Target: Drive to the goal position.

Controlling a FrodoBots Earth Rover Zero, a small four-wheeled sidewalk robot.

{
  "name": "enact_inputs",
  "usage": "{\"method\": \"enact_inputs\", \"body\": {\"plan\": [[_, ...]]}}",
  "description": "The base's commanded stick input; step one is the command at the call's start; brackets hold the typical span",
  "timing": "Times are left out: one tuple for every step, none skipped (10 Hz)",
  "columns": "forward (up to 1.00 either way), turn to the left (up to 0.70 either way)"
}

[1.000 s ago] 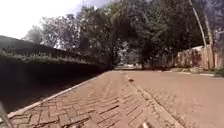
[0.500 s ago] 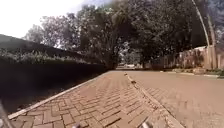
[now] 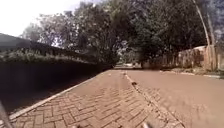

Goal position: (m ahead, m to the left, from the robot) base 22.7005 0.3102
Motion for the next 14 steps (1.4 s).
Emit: {"method": "enact_inputs", "body": {"plan": [[0.70, 0.00], [0.70, 0.00], [0.70, 0.00], [0.70, 0.00], [0.70, 0.00], [0.70, 0.00], [0.70, 0.00], [0.70, 0.00], [0.70, 0.00], [0.70, 0.00], [0.70, 0.00], [0.70, 0.00], [0.70, 0.00], [0.70, 0.00]]}}
